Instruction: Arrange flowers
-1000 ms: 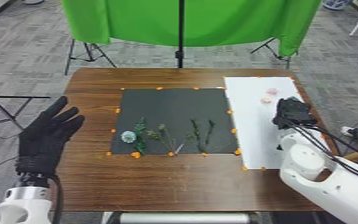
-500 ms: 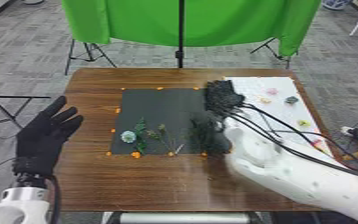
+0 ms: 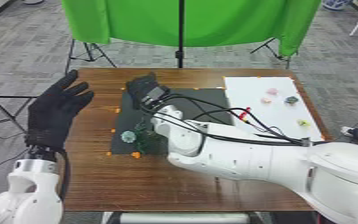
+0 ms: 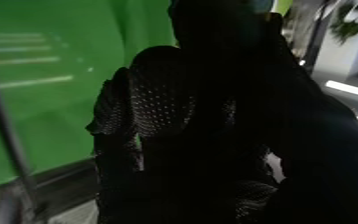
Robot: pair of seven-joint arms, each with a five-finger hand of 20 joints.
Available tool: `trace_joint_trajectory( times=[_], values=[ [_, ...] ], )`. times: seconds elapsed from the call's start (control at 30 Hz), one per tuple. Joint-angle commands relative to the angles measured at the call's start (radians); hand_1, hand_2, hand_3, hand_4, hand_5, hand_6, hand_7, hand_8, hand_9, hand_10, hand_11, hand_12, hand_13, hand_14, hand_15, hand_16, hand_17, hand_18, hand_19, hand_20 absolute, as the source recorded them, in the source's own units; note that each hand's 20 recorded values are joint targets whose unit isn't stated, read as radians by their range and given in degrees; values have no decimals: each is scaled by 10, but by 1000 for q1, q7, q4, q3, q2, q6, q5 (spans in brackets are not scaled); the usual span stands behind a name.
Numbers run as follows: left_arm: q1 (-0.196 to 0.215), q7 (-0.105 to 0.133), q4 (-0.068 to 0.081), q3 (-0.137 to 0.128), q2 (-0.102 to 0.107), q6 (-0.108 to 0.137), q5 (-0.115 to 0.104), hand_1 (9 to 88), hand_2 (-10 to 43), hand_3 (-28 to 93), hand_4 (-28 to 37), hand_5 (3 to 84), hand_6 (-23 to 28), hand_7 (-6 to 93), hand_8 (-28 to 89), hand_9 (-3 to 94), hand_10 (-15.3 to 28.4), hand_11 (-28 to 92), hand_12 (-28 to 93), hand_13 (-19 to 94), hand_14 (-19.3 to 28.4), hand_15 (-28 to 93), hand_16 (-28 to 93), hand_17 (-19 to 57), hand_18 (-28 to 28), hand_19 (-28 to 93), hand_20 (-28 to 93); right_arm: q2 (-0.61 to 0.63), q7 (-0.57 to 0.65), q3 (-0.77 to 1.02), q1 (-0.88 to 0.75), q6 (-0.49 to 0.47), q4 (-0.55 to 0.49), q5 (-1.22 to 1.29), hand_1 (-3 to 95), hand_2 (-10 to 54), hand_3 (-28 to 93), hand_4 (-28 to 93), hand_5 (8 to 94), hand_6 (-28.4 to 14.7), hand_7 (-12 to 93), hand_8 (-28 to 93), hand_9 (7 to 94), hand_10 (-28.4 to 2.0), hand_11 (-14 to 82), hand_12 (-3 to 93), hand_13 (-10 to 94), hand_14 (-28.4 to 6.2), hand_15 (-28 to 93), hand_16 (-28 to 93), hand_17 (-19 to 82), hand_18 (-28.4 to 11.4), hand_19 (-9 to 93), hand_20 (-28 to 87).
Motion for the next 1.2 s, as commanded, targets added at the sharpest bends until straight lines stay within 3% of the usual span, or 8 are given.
trace_joint_trajectory(
  times=[0.03,0.13,0.3,0.57,0.97,1.07,1.17,1.2],
  values=[
    [-50,-43,17,4,-22,-33,24,240,82,775,-255,407,99,97,-89,369,211,235,103,259,284,522,-93,-81,284,601,80,-6,-33,73,-32,-106,19,-25,560,-95,681,-283,835,52,159,-17,926,-56,116,321,767,-32,647,232,285,-189,834,399],
    [-32,-31,13,0,-18,-32,22,240,82,775,-254,408,100,96,-89,370,212,235,103,259,284,522,-93,-81,284,600,80,-4,-33,72,-41,-142,6,-24,552,-95,658,-283,814,58,143,-26,904,-57,115,301,751,-34,656,217,271,-189,833,409],
    [-43,-46,16,-6,-24,-35,28,241,82,775,-253,408,100,97,-89,370,211,235,103,259,284,522,-93,-81,284,600,80,-9,-82,115,-75,-196,2,-42,544,-95,607,-283,775,59,137,-36,871,-63,134,277,728,-37,674,206,254,-190,832,424],
    [-52,-62,21,-4,-34,-48,39,244,81,775,-250,408,100,97,-89,370,211,236,103,259,284,522,-94,-81,284,600,80,-15,-54,103,-71,-234,-7,-43,539,-95,555,-283,722,59,146,-51,818,-61,160,226,711,-40,690,195,249,-191,831,435],
    [-9,-46,14,-17,-36,-54,34,242,83,772,-252,408,100,98,-90,369,212,235,103,259,284,523,-94,-81,284,600,80,-1,-21,78,-68,-240,-25,-36,499,-95,586,-283,678,63,154,-82,780,-76,221,160,694,-48,700,185,242,-193,835,443],
    [25,-52,4,-35,-51,-51,38,242,83,773,-252,407,99,98,-90,370,212,236,103,258,284,523,-93,-80,284,600,80,12,-16,86,-63,-226,-45,-12,490,-95,597,-283,679,63,154,-83,779,-78,223,155,694,-49,700,184,242,-194,836,444],
    [43,-82,-1,-57,-80,-43,47,242,83,773,-252,407,99,98,-90,370,212,235,103,259,284,523,-94,-81,284,600,80,33,-28,143,-69,-201,-73,34,480,-95,609,-283,679,62,153,-85,780,-79,225,154,694,-50,700,182,244,-196,838,443],
    [65,-88,-9,-71,-90,-40,49,242,83,773,-251,407,99,98,-90,370,212,235,103,259,284,524,-94,-81,284,600,80,45,-30,163,-75,-203,-94,50,485,-95,619,-283,683,61,157,-81,780,-79,225,154,694,-50,700,182,244,-197,839,443]
  ],
)
